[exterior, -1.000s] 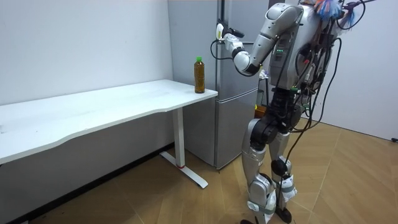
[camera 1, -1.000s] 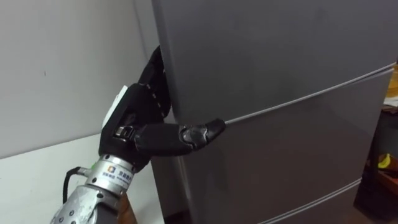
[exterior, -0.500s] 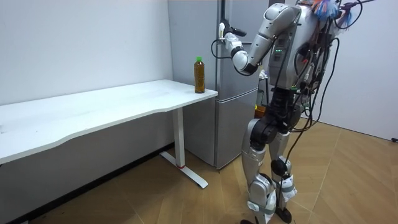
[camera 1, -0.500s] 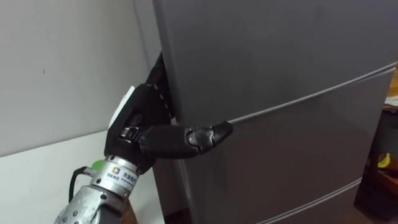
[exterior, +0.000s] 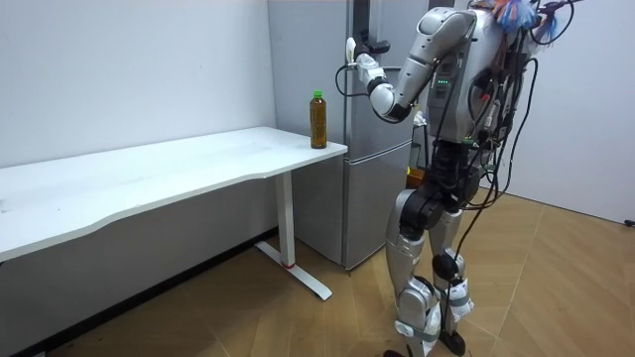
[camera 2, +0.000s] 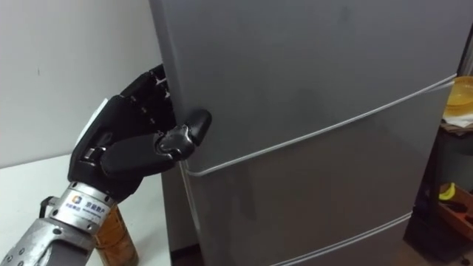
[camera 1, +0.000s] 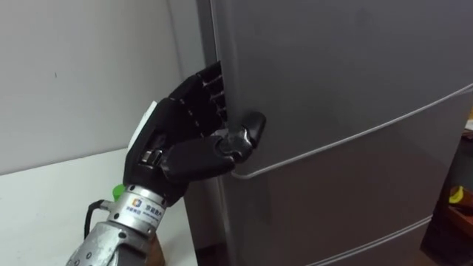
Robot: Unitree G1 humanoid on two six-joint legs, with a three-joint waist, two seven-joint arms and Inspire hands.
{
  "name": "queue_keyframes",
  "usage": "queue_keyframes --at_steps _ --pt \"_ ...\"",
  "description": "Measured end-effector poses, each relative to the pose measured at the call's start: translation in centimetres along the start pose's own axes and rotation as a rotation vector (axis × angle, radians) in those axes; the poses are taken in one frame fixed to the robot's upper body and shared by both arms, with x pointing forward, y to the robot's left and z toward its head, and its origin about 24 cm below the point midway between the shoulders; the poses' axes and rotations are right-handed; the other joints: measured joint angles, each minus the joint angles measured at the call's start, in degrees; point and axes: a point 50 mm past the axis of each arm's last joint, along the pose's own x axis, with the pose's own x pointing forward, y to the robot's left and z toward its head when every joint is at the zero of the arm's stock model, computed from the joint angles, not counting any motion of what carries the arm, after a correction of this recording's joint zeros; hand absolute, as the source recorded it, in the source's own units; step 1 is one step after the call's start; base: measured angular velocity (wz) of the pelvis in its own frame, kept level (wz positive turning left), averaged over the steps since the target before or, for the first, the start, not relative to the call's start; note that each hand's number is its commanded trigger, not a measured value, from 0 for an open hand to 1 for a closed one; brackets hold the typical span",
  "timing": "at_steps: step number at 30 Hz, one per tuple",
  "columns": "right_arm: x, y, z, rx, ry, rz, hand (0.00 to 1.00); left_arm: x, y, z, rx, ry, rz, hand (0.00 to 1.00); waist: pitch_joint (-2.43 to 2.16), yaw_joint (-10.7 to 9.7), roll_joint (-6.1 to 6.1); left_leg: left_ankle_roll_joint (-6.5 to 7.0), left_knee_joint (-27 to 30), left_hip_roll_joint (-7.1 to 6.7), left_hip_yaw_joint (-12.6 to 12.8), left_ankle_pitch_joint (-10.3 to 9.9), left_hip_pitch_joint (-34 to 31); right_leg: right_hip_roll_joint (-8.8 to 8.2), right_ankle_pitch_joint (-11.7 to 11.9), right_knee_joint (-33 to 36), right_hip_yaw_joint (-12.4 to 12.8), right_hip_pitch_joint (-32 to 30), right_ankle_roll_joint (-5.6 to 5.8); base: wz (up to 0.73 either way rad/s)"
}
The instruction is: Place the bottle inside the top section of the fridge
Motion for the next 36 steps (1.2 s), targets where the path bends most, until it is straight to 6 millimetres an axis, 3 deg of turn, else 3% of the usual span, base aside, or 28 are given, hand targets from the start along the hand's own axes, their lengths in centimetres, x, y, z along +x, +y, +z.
queue_keyframes --at_steps 2,3,4,7,14,36 --pt "0.0 0.0 0.0 0.0 0.0 0.0 0.0 0.0 0.0 0.0 0.001 0.0 0.001 0.53 0.01 -0.02 -0.01 0.0 0.0 0.0 0.0 0.0 0.0 0.0 0.0 0.01 0.01 -0.01 0.0 0.0" --pt "0.0 0.0 0.0 0.0 0.0 0.0 0.0 0.0 0.0 0.0 0.001 0.0 0.001 0.52 0.01 -0.02 -0.01 0.0 0.0 0.0 0.0 0.0 0.0 0.0 0.0 0.01 0.01 -0.01 0.0 0.0" --pt "0.0 0.0 0.0 0.0 0.0 0.0 0.0 0.0 0.0 0.0 0.001 0.0 0.0 0.4 0.01 -0.04 -0.01 0.0 0.01 -0.01 -0.1 0.0 0.01 0.0 0.0 0.0 0.0 0.01 0.0 0.0" --pt "0.0 0.0 0.0 -0.002 0.0 0.001 0.0 0.0 -0.3 0.0 0.0 -0.007 -0.012 0.22 0.01 -0.04 -0.01 0.0 0.04 -0.03 -0.16 0.0 0.02 -0.01 0.0 0.01 0.0 0.0 0.0 0.0" --pt "0.0 0.0 0.0 -0.004 -0.001 0.004 0.0 0.0 -1.1 -0.4 0.012 0.008 -0.068 0.0 0.13 -0.02 -0.02 0.0 0.17 -0.05 -0.34 0.0 0.01 -0.01 0.01 0.0 -0.1 -0.16 0.0 0.0" --pt "-0.1 -0.6 0.3 -0.017 -0.006 0.013 0.0 0.0 -1.5 -0.4 0.008 0.008 -0.094 0.0 0.01 0.0 1.12 0.06 0.41 -0.15 -1.02 0.03 -0.5 -0.2 0.0 -0.2 -1.36 0.04 0.03 0.02"
